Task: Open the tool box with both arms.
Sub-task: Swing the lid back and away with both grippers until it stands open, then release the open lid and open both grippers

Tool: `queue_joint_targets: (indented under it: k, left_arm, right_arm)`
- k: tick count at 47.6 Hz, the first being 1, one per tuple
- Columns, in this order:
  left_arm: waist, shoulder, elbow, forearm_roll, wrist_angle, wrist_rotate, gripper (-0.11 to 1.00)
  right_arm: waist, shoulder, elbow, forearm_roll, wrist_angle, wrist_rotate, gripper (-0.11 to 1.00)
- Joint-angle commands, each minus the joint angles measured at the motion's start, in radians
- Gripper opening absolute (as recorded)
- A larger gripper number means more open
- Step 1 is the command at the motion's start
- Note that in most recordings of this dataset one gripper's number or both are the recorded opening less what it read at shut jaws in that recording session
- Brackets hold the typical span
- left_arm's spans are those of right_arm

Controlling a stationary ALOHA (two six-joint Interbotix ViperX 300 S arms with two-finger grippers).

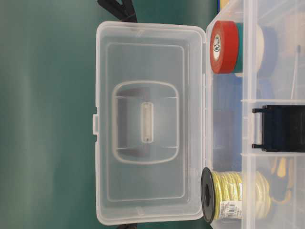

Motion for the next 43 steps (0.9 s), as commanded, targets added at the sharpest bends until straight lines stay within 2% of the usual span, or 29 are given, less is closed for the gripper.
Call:
queue_joint_targets:
  k: [1, 26, 43]
  left_arm:
    - [-0.009, 0.051, -0.06, 0.005, -0.017, 0.009, 0.86]
    - [0.044, 0.114, -0.1, 0.005, -0.017, 0.009, 0.86]
    - [0.066, 0.107, -0.092, 0.005, -0.009, 0.011, 0.86]
  right_arm:
    - [0.008, 0.028, -0.04, -0.005, -0.011, 0.003, 0.83]
    - [-0.071, 0.13, -0.101, -0.015, -0.011, 0.0, 0.83]
    - [-0.091, 0.124, -0.095, -0.015, 0.003, 0.0, 0.83]
